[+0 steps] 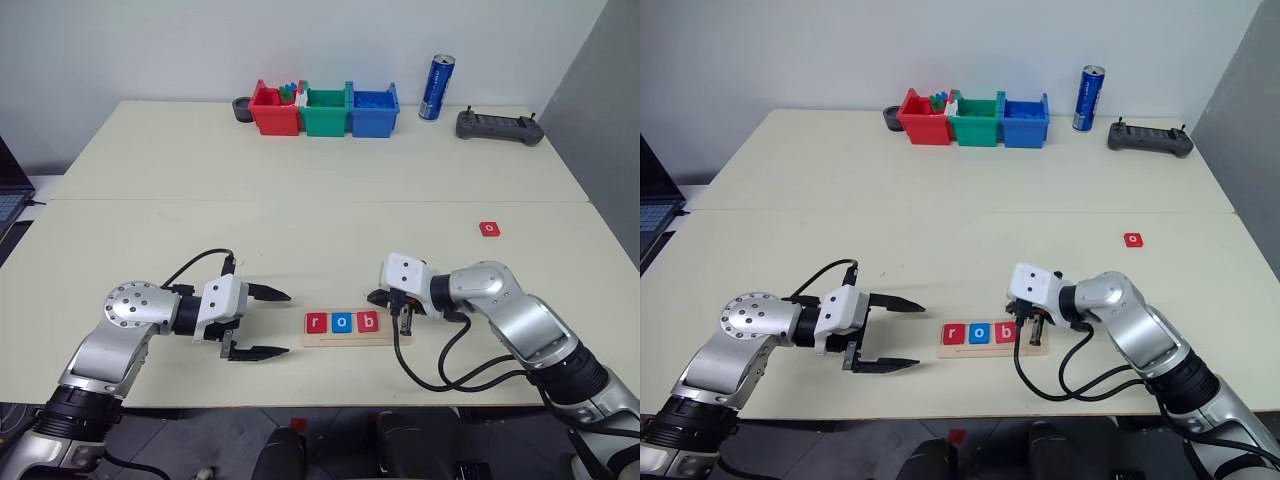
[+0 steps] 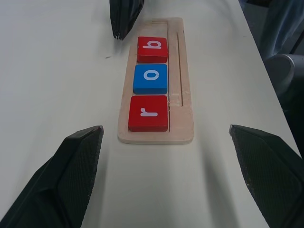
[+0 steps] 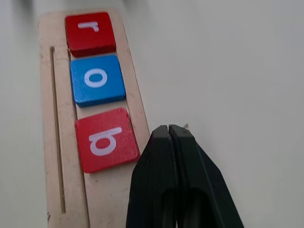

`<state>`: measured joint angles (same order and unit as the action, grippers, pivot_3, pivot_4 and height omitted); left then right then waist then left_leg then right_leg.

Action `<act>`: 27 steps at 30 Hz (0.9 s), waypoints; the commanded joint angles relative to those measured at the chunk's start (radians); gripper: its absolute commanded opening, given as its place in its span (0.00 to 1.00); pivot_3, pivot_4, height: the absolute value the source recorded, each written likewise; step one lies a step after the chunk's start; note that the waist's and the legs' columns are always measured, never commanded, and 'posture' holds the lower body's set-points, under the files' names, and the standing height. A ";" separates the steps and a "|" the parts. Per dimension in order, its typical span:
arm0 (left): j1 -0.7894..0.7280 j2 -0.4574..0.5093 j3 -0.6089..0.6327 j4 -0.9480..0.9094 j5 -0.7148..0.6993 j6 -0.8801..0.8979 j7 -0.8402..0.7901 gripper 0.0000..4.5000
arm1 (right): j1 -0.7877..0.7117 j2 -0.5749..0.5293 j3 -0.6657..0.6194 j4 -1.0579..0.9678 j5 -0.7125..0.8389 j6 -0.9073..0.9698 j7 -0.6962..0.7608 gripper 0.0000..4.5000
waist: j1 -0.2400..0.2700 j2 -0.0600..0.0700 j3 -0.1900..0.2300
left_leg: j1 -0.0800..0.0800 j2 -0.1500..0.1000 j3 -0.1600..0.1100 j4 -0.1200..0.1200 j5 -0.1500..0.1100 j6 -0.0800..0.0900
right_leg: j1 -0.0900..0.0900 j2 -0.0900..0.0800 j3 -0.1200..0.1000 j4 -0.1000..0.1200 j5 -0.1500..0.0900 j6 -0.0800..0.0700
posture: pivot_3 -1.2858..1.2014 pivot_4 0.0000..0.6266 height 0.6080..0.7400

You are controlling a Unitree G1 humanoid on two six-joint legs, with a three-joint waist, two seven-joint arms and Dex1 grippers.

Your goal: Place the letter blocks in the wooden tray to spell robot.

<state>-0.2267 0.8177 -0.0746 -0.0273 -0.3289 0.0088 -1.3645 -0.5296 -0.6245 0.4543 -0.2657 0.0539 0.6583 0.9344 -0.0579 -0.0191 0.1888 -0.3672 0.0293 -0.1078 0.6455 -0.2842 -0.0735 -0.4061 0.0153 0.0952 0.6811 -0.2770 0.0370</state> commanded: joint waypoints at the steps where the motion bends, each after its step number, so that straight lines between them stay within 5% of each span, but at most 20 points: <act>1: 0.008 0.001 0.012 -0.007 -0.001 -0.024 -0.001 1.00 | -0.002 -0.009 0.006 -0.028 -0.013 -0.014 0.013 0.01 | 0.000 0.000 0.000 | 0.000 0.000 0.000 0.000 0.000 0.000 | 0.000 0.000 0.000 0.000 0.000 0.000 | 0.52 0.24 1.00; 19: -0.013 0.005 0.010 -0.080 -0.010 0.053 0.017 1.00 | 0.005 0.008 -0.011 -0.089 0.003 0.001 0.000 0.01 | 0.000 0.000 0.000 | 0.000 0.000 0.000 0.000 0.000 0.000 | 0.000 0.000 0.000 0.000 0.000 0.000 | 0.52 0.24 1.00; 27: -0.004 0.007 0.011 -0.064 -0.006 0.039 0.016 1.00 | 0.017 -0.124 -0.028 -0.195 0.066 0.072 0.104 0.01 | 0.001 0.000 0.000 | 0.000 0.000 0.000 0.000 0.000 0.000 | 0.000 0.000 0.000 -0.001 0.000 0.000 | 0.52 0.24 1.00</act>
<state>-0.2297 0.8178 -0.0752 -0.0722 -0.3292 0.0589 -1.3456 -0.5168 -0.7404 0.4429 -0.4188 0.1028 0.7196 1.0247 -0.0569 -0.0191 0.1889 -0.3674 0.0292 -0.1082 0.6454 -0.2843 -0.0735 -0.4060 0.0151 0.0949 0.6807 -0.2771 0.0372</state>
